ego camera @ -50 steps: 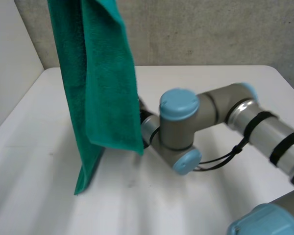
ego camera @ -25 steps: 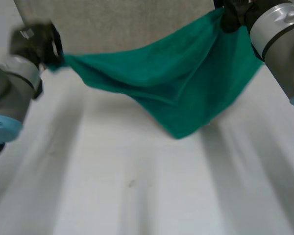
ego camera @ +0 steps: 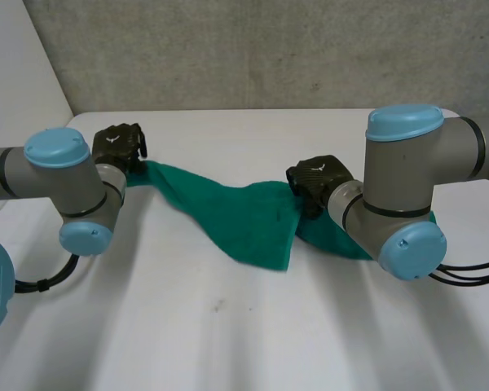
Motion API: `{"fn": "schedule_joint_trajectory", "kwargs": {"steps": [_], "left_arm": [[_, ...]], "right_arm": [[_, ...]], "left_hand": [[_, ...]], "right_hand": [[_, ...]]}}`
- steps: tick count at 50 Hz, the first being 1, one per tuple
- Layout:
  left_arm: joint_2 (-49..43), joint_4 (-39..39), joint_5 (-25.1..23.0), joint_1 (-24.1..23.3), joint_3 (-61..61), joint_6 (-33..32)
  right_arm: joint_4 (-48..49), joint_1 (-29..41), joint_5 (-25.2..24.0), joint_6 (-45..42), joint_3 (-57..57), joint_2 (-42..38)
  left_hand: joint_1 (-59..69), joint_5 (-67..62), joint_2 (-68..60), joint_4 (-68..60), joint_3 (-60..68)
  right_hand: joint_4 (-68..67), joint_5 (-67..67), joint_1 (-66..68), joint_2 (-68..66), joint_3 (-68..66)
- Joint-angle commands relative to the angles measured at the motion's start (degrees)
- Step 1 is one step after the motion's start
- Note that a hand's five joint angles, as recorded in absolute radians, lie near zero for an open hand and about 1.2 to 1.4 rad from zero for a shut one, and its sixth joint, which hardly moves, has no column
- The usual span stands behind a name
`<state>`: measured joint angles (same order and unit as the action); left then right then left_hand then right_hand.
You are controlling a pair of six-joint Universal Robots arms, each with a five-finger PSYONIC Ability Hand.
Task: Fold the towel.
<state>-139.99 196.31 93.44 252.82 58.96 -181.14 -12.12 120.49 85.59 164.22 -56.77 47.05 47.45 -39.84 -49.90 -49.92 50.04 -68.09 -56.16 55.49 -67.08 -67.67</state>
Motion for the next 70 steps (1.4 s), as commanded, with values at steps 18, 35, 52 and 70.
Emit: {"fn": "schedule_joint_trajectory", "kwargs": {"steps": [18, 35, 52, 70], "left_arm": [[31.1, -3.4, 6.5, -23.4, 28.8, 9.7], [6.2, -5.2, 14.8, -29.6, 8.8, 18.8], [22.0, -6.5, 12.2, -21.2, 20.7, 17.9], [26.8, -19.3, 2.8, -15.4, 23.8, 13.1]], "right_arm": [[1.9, 0.4, 3.7, 12.1, 0.1, 10.3], [4.6, 2.3, 3.8, 16.0, -9.6, 18.0], [4.0, 1.5, -1.6, 15.1, -13.1, 14.2], [-9.3, -14.1, -10.2, -0.7, -11.8, 14.7]], "left_hand": [[-30.8, 33.2, 33.3, 33.3, -33.4], [5.1, -2.7, -2.6, -2.6, 2.5], [32.5, -30.2, -30.1, -30.1, 30.0], [32.5, -30.2, -30.1, -30.1, 30.0]], "right_hand": [[-11.9, -13.8, 24.5, -12.9, -12.3], [-11.9, -13.8, 24.5, -12.9, -12.3], [43.2, 41.2, -30.6, 42.2, 42.8], [44.9, 43.0, -32.3, 43.9, 44.5]]}}
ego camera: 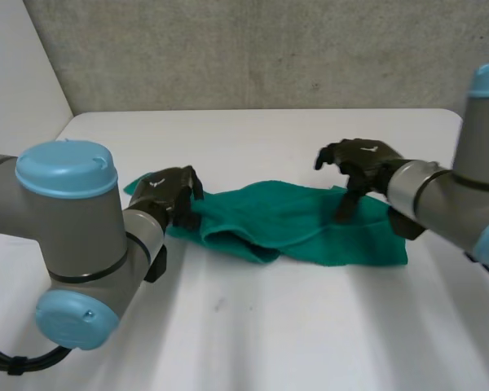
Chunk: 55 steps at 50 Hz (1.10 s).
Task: Fold the towel.
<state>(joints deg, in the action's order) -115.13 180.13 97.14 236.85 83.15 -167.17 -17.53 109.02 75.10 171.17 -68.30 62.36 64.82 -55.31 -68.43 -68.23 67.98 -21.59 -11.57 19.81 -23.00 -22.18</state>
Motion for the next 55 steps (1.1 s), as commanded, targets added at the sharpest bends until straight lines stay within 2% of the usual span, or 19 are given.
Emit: {"fn": "schedule_joint_trajectory", "kwargs": {"steps": [1, 7, 12, 21, 25, 29, 34, 37, 39, 43, 46, 48, 49, 50, 51, 55], "left_arm": [[3.1, -3.1, -0.9, 0.5, -0.4, -1.0], [5.8, -3.2, -1.0, 0.5, -0.9, -1.0], [6.5, -3.5, -1.0, 0.6, -1.1, -1.1], [6.3, -3.5, -1.0, 0.7, -0.4, -1.1], [6.3, -3.5, -1.0, 1.2, -0.5, -1.1], [6.3, -3.5, -1.0, 1.9, -0.8, -1.1], [6.4, -3.5, -1.0, 3.1, -1.0, -1.1], [6.1, -3.5, -1.3, 3.2, -0.7, -1.8], [5.4, -3.6, -2.4, 3.4, -0.3, -4.5], [3.2, -3.7, -3.4, 3.9, 0.1, -8.6], [-0.6, -4.6, -3.7, 5.5, -0.1, -14.0], [-1.4, -5.0, -4.0, 5.7, -0.3, -15.0], [-1.4, -5.0, -4.0, 5.7, -0.3, -15.0], [-4.5, -5.6, -5.1, 6.0, -1.9, -18.5], [-5.5, -5.7, -5.5, 6.0, -2.8, -19.2], [-9.0, -5.8, -6.4, 6.1, -9.6, -21.2]], "right_arm": [[-4.2, -2.7, 0.3, -8.1, -0.9, -1.0], [-3.5, -2.8, 0.0, -8.1, -3.1, -3.6], [1.4, -2.4, 0.5, -8.7, -5.3, -5.6], [5.9, -2.4, 4.6, -9.1, -4.7, -11.5], [6.4, -2.3, 5.8, -9.8, -4.7, -12.0], [6.5, -2.7, 6.8, -10.9, -5.0, -12.0], [11.4, -3.0, 7.5, -10.9, -7.2, -9.1], [14.3, -3.0, 7.7, -10.9, -10.4, -2.2], [14.9, -3.0, 7.2, -10.9, -11.6, 1.8], [14.0, -2.3, 6.7, -11.0, -11.5, 4.3], [8.0, -2.1, 6.5, -16.6, -10.8, 4.4], [4.0, -2.1, 6.6, -21.0, -9.8, 3.7], [0.0, -2.1, 7.3, -26.1, -8.6, 2.1], [-1.9, -2.1, 7.5, -28.8, -7.9, 0.9], [-3.4, -2.1, 7.9, -31.3, -7.0, -0.5], [-5.9, -1.8, 9.6, -35.5, 0.9, -6.3]], "left_hand": [[15.2, -14.7, -11.6, -11.8, 12.0], [15.2, -14.7, -11.6, -11.8, 12.0], [15.2, -14.7, -11.6, -11.8, 12.0], [15.2, -14.7, -11.6, -11.8, 12.0], [15.2, -14.7, -11.6, -11.8, 12.0], [15.2, -14.7, -11.6, -11.8, 12.0], [15.2, -14.7, -11.6, -11.8, 12.0], [15.2, -14.7, -11.6, -11.8, 12.0], [15.2, -14.7, -11.6, -11.8, 12.0], [15.2, -14.7, -11.6, -11.8, 12.0], [15.2, -14.7, -11.6, -11.8, 12.0], [15.2, -14.7, -11.6, -11.8, 12.0], [15.2, -14.7, -11.6, -11.8, 12.0], [15.2, -14.7, -11.6, -11.8, 12.0], [15.2, -14.7, -11.6, -11.8, 12.0], [15.2, -14.7, -11.6, -11.8, 12.0]], "right_hand": [[-1.8, -1.8, 3.6, -0.4, -1.2], [-5.6, -5.7, 7.4, -4.2, -5.1], [-11.2, -11.2, 13.0, -9.8, -10.6], [-13.4, -13.4, 15.2, -12.0, -12.8], [-19.8, -19.8, 21.6, -18.4, -19.2], [-58.3, -58.3, 60.1, -56.9, -57.7], [-58.4, -58.4, 60.2, -57.0, -57.8], [-58.4, -58.4, 60.2, -57.0, -57.8], [-58.4, -58.4, 60.2, -57.0, -57.8], [-58.4, -58.4, 60.2, -57.0, -57.8], [-58.4, -58.4, 60.2, -57.0, -57.8], [-58.4, -58.4, 60.2, -57.0, -57.8], [-58.4, -58.4, 60.2, -57.0, -57.8], [-58.4, -58.4, 60.2, -57.0, -57.8], [-58.4, -58.4, 60.2, -57.0, -57.8], [-58.4, -58.4, 60.2, -57.0, -57.8]]}}
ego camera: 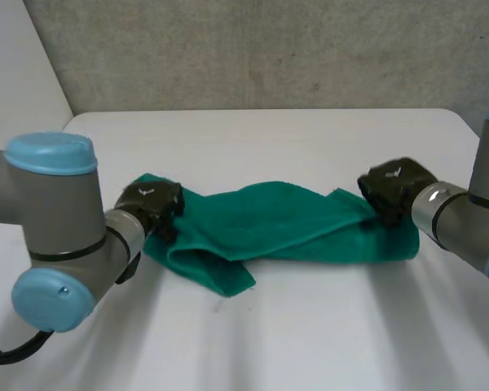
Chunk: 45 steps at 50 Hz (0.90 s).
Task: Fold the towel.
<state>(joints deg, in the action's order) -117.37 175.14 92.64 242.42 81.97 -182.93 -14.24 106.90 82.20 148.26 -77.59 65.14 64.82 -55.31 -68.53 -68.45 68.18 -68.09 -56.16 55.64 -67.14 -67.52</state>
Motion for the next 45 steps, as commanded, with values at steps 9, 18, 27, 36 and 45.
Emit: {"fn": "schedule_joint_trajectory", "kwargs": {"steps": [9, 18, 27, 36, 45], "left_arm": [[-7.3, -0.4, -3.4, 1.7, -34.0, -7.2], [-1.2, 3.9, -8.4, 7.2, -43.5, -0.7], [1.6, 0.8, -17.1, 12.4, -25.4, 5.2], [-5.3, -2.4, -19.3, 12.6, -12.8, 0.7], [-11.0, -3.8, -18.0, 12.3, -12.1, -4.9]], "right_arm": [[7.1, 1.6, 4.0, 5.6, 35.4, -10.4], [28.7, 0.7, 3.5, 17.0, 24.0, 6.1], [24.7, 1.5, 1.0, 13.6, 7.5, 6.8], [23.4, 3.3, 1.1, 7.8, -3.9, 0.8], [23.3, 3.8, 1.9, 8.7, -5.1, -4.1]], "left_hand": [[15.2, -14.7, -11.5, -11.5, 11.8], [15.2, -14.7, -11.5, -11.5, 11.8], [15.2, -14.7, -11.5, -11.5, 11.8], [15.2, -14.7, -11.5, -11.5, 11.8], [-9.7, 10.1, 13.4, 13.3, -13.0]], "right_hand": [[-11.9, -13.8, 24.4, -12.9, -12.5], [-11.9, -13.8, 24.4, -12.9, -12.5], [-11.9, -13.8, 24.4, -12.9, -12.5], [-11.9, -13.8, 24.4, -12.9, -12.5], [-11.9, -13.8, 24.4, -12.9, -12.5]]}}
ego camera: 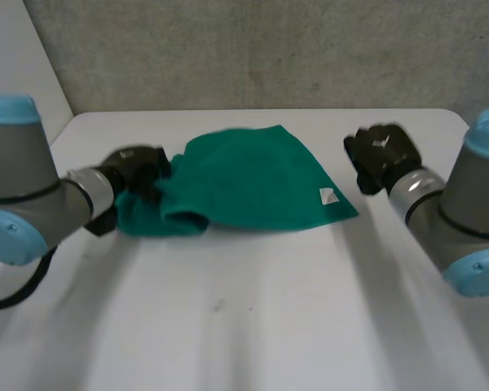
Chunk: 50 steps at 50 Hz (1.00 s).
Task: Fold the towel.
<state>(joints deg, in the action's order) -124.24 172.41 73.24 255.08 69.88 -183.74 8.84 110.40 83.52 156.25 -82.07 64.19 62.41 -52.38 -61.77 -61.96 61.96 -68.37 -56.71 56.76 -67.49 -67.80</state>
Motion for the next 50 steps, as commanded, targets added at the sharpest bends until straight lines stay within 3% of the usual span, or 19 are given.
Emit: {"fn": "schedule_joint_trajectory", "kwargs": {"steps": [1, 2, 3, 6, 8, 13, 14, 15, 17, 23, 29, 35, 40, 50], "left_arm": [[-3.9, -1.1, 1.6, -0.4, 0.0, -4.1], [-3.9, -1.1, 1.6, -0.4, 0.0, -4.1], [-3.4, -1.0, 2.6, -0.8, 0.0, -3.7], [-3.1, -1.0, 2.9, -1.0, 0.0, -3.6], [-0.5, -1.0, 3.9, -2.4, 0.6, -3.4], [2.9, -0.8, 5.2, -4.0, 4.7, -3.4], [2.9, -0.8, 5.2, -4.0, 4.7, -3.4], [4.2, -0.6, 5.9, -4.1, 6.0, -3.4], [6.4, -0.2, 8.1, -4.2, 8.6, -3.4], [12.6, 0.2, 13.7, -6.0, 16.9, -3.3], [17.9, 4.2, 16.5, -9.5, 24.5, -3.3], [18.0, 14.2, 22.3, -13.9, 30.2, -2.6], [13.0, 19.0, 26.3, -15.6, 29.9, -1.6], [3.7, 20.0, 27.2, -15.5, 21.6, -1.4]], "right_arm": [[0.3, 0.3, 0.7, 0.9, -0.6, -3.3], [0.3, 0.3, 0.8, 1.2, -0.6, -3.3], [0.4, 0.3, 0.9, 1.7, -0.7, -3.3], [0.5, 0.0, 1.6, 3.9, -0.5, -3.3], [0.3, -0.3, 1.9, 5.5, -0.5, -3.3], [-0.1, -0.1, 1.1, 9.7, -0.9, -3.3], [-0.2, 0.0, 0.9, 10.2, -0.9, -3.3], [-0.3, 0.1, 0.5, 10.8, -1.0, -3.3], [-0.6, 0.1, -0.2, 10.9, -0.9, -3.3], [-5.1, -0.4, -1.8, 11.2, 0.2, -3.3], [-7.2, -0.5, -2.1, 11.1, 0.9, -3.9], [-7.3, -0.4, -2.2, 10.7, 0.8, -4.3], [-7.3, 0.2, -2.1, 10.7, 0.1, -4.3], [-7.2, 0.4, -2.0, 10.5, -1.1, -5.0]], "left_hand": [[-11.3, 11.2, 10.6, 10.8, -10.8], [-11.3, 11.3, 10.7, 10.9, -10.9], [-20.6, 20.6, 20.0, 20.2, -20.2], [-23.1, 23.1, 22.5, 22.6, -22.6], [-37.5, 37.5, 36.9, 37.1, -37.1], [-47.6, 47.6, 47.0, 47.2, -47.2], [-47.7, 47.6, 47.0, 47.2, -47.2], [-48.5, 48.5, 47.8, 48.0, -48.0], [-48.5, 48.5, 47.9, 48.1, -48.1], [-48.0, 48.0, 47.3, 47.5, -47.5], [-48.2, 48.1, 47.5, 47.7, -47.7], [-46.3, 46.3, 45.7, 45.9, -45.9], [-43.5, 43.4, 42.8, 43.0, -43.0], [-35.7, 35.7, 35.1, 35.3, -35.3]], "right_hand": [[-11.6, -13.3, 23.2, -12.5, -12.2], [-11.6, -13.3, 23.2, -12.5, -12.2], [-11.6, -13.3, 23.2, -12.5, -12.2], [-11.6, -13.3, 23.2, -12.5, -12.2], [-11.6, -13.3, 23.2, -12.5, -12.2], [-11.6, -13.3, 23.2, -12.5, -12.2], [-11.5, -13.2, 23.1, -12.4, -12.1], [7.3, 5.6, 4.3, 6.4, 6.7], [18.7, 17.1, -7.1, 17.8, 18.1], [27.6, 26.0, -16.0, 26.8, 27.1], [29.4, 27.7, -17.7, 28.5, 28.8], [29.4, 27.7, -17.7, 28.5, 28.8], [30.0, 28.4, -18.4, 29.1, 29.5], [30.2, 28.5, -18.6, 29.3, 29.6]]}}
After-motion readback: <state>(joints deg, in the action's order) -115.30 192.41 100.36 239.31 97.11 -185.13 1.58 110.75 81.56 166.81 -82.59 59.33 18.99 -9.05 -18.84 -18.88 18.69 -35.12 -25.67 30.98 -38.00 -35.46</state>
